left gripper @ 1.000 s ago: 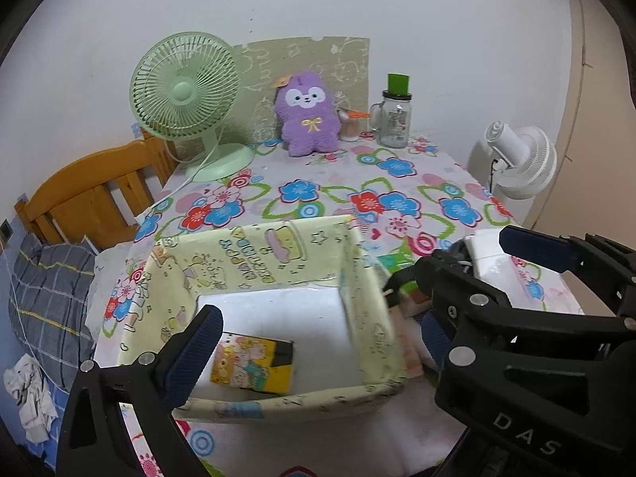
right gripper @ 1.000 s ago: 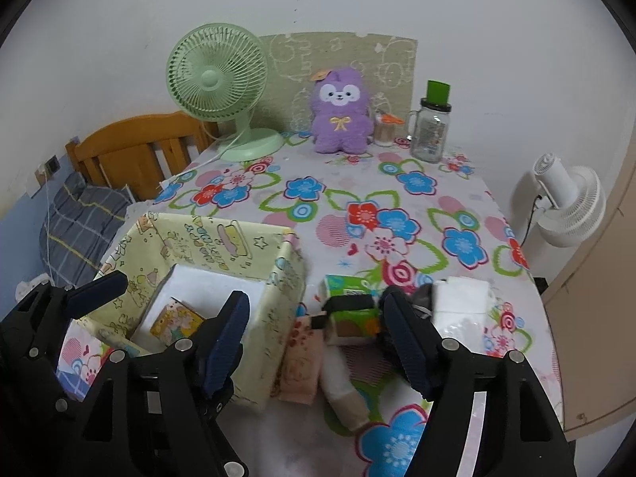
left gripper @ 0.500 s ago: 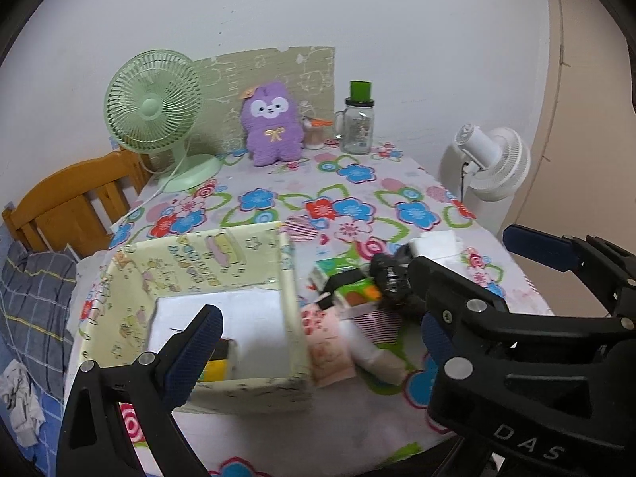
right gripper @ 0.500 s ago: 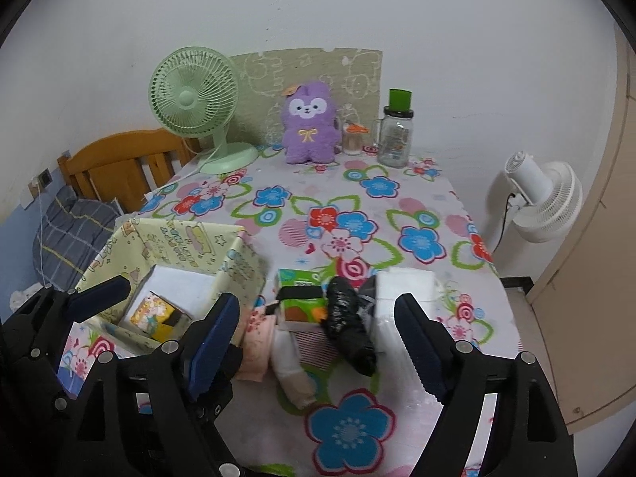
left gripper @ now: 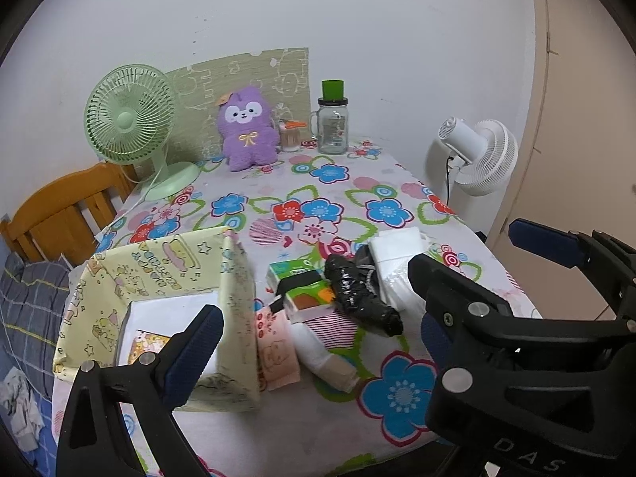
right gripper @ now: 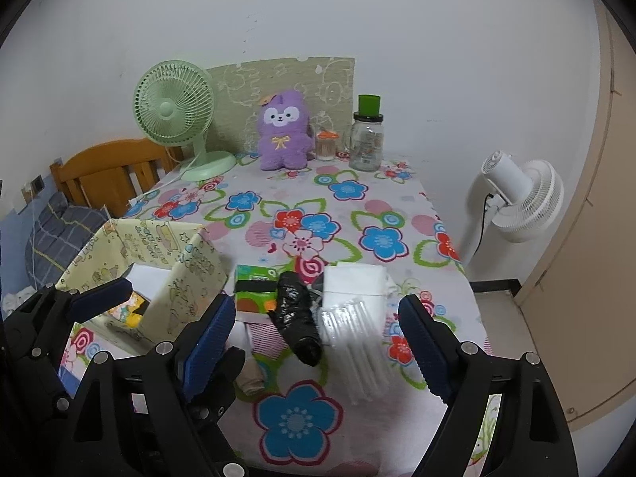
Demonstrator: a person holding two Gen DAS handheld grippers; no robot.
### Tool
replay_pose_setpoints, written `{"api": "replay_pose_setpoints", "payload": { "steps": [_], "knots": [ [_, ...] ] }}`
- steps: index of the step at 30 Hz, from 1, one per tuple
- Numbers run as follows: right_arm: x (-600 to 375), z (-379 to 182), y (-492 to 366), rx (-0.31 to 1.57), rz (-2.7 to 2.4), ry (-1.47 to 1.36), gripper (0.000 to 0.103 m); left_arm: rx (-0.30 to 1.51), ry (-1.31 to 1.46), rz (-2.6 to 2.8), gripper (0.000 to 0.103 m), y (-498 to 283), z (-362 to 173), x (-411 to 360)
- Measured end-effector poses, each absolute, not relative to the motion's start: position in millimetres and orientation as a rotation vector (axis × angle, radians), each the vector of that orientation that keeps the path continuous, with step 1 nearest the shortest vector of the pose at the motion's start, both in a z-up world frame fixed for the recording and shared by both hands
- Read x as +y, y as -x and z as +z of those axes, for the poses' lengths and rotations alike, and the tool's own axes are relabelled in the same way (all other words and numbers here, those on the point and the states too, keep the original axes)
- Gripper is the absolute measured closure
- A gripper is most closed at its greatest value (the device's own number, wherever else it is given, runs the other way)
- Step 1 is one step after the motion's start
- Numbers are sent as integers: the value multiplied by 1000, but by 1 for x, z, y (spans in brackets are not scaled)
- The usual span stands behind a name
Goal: Organize soft objects
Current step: 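Move both tools back toward the remaining items beside the box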
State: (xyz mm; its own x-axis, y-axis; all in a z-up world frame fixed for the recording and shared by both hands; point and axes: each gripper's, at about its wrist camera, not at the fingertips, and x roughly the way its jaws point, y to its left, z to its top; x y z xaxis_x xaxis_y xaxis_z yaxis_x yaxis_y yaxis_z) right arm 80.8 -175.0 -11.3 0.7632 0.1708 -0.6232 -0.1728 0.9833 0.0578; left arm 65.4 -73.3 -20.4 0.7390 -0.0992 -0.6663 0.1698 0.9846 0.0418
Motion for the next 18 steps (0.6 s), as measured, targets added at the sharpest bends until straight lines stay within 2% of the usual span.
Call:
{"api": "replay_pose_setpoints", "payload": {
  "steps": [18],
  "knots": [
    [-210, -39, -91, 712, 158, 0, 17, 756, -90, -189, 6, -77, -47, -105]
  ]
}}
